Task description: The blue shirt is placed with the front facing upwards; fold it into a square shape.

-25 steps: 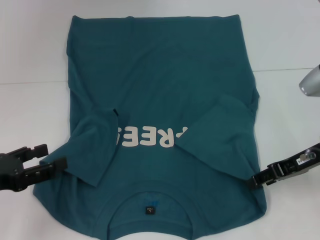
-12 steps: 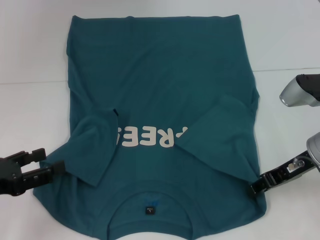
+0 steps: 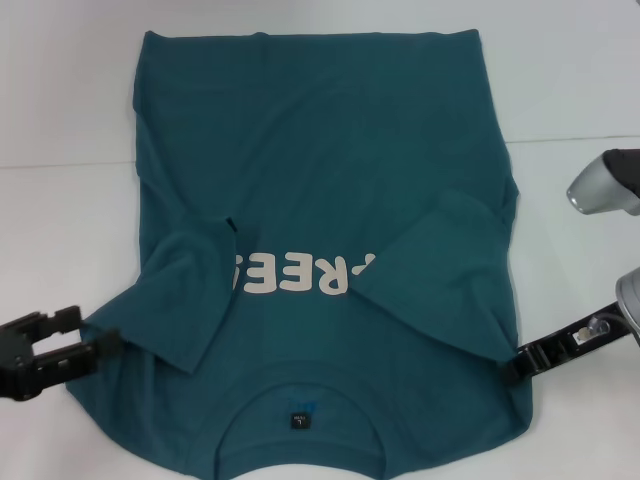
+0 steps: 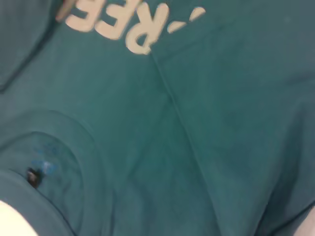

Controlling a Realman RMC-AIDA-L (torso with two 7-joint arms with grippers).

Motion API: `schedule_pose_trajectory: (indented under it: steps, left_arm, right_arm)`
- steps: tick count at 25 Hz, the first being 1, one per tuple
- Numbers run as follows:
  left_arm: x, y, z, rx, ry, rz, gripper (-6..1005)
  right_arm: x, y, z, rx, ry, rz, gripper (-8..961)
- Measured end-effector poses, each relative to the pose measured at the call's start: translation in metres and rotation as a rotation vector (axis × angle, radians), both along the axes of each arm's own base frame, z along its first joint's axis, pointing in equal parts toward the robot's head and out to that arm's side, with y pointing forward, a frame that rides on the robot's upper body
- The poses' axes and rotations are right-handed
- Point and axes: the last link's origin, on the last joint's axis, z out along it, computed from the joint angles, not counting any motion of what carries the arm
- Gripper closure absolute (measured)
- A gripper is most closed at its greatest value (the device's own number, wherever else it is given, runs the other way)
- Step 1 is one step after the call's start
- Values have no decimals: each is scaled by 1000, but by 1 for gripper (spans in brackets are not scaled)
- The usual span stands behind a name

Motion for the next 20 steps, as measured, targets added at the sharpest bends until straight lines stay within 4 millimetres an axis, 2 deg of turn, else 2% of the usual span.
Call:
schedule_pose_trajectory:
  steps: [6,12,20]
  left_arm:
    - [-22,-6,5,39,61,114,157]
    - [-34,-5,-5,8,103,199,158]
    - [-40,19,-34,-20,234,235,158]
  right_arm:
    - [6,-5,7,38,83,2,917]
    - [9,-6,15,60,117,1,919]
    - [10,-7,18,63,134,-1,913]
